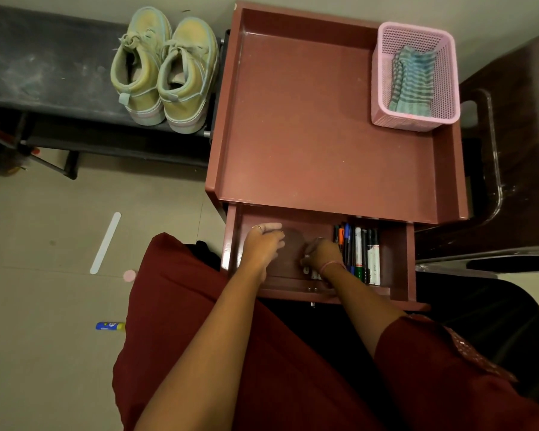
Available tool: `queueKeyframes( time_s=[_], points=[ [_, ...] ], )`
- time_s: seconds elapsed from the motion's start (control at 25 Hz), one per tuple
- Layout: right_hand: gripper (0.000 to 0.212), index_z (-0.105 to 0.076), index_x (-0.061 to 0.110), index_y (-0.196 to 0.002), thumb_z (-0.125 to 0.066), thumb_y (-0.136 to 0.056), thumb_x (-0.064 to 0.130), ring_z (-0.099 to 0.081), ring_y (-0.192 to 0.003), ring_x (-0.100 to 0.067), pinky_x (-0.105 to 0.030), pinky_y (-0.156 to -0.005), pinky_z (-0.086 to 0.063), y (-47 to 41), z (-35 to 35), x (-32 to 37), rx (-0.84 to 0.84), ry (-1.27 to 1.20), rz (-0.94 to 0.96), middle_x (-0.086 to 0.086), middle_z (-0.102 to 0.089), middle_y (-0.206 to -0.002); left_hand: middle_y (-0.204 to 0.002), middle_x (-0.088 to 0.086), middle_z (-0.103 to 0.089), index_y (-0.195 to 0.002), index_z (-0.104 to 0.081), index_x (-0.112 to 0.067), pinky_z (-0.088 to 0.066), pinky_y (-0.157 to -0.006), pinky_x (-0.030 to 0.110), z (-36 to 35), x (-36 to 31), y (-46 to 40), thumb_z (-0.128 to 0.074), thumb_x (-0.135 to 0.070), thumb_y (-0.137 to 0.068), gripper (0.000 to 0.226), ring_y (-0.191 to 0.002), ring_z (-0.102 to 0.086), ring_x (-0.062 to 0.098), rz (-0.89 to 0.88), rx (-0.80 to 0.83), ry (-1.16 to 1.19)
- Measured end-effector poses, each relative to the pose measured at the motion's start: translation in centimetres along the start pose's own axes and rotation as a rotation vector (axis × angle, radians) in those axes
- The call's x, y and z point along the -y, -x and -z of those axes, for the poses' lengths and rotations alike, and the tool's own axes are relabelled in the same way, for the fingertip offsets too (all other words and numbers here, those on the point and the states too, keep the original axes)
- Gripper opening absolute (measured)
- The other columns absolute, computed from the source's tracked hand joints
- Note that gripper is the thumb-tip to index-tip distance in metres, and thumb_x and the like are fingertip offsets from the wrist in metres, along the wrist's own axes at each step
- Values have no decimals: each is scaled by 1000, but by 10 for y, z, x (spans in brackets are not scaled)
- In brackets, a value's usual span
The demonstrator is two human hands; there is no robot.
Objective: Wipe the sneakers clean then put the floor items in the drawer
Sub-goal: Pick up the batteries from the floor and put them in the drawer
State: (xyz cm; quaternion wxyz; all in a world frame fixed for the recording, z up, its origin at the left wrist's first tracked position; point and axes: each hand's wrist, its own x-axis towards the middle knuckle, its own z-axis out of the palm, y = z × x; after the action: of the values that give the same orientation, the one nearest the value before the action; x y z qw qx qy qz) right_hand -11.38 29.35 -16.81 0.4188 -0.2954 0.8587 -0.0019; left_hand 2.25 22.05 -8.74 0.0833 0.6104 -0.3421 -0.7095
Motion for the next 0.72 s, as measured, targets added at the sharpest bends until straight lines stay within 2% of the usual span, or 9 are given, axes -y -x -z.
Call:
queueKeyframes(
  time_s=[0.04, 0.12, 0.32, 0.4, 0.72],
  points=[
    [8, -69, 9, -83, -72, -77, 13, -64, -98, -27, -30, -84, -53, 0, -1, 0, 0, 37, 16, -13, -70, -103, -108, 0, -65, -111, -61, -17, -48, -83, 29, 0, 0, 0, -55, -12, -94, 19, -96, -64, 12, -1, 4, -2],
    [16, -71, 7, -92, -72, -78, 14, -64, -100, -29, -34, -86, -53, -2, -2, -2, 6, 104, 52, -13, -68, -106, -108, 0, -65, -111, -61, -17, -49, -84, 29, 0, -1, 0, -54, -12, -94, 19, -97, -64, 12, 0, 7, -4],
    [19, -72, 14, -96, -73, -78, 20, -63, -96, -28, -32, -79, -52, -2, 3, -8, 55, 266, 158, -9, -63, -110, -107, -1, -65, -112, -61, -17, -49, -87, 31, 1, -1, 0, -55, -13, -94, 19, -98, -64, 12, 5, 6, -5],
    [17, -72, 13, -95, -72, -79, 19, -63, -95, -28, -31, -76, -51, -3, 5, -10, 67, 289, 180, -10, -64, -109, -108, -1, -65, -112, -62, -17, -49, -89, 32, 0, -1, 0, -55, -13, -94, 20, -99, -64, 13, 3, 8, -9],
    [23, -69, 15, -103, -69, -81, 20, -63, -100, -28, -34, -82, -52, 0, 7, -9, 74, 316, 176, -10, -66, -109, -109, -1, -65, -113, -62, -17, -49, -89, 32, 0, -2, 1, -55, -14, -93, 20, -100, -64, 13, 6, 8, -13]
  ],
)
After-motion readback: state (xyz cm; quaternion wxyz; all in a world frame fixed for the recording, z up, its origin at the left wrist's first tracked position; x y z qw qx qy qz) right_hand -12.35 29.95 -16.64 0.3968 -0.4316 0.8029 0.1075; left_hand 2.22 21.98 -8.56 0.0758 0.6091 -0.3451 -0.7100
